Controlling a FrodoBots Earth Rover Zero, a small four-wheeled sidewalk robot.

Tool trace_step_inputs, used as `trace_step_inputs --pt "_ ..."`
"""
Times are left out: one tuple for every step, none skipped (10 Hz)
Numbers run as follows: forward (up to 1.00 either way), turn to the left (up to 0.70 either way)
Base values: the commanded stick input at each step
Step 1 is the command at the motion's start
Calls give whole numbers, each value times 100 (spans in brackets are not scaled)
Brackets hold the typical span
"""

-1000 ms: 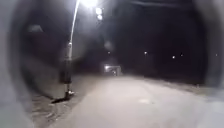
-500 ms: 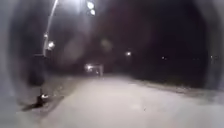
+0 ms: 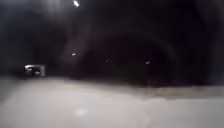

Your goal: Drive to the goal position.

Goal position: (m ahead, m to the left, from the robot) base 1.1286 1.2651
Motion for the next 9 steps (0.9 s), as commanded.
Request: trace_step_inputs --pt "0 100" --pt "0 100" --pt "0 100" --pt "0 100" --pt "0 100" --pt "0 100" --pt "0 9" --pt "0 0" --pt "0 -9"
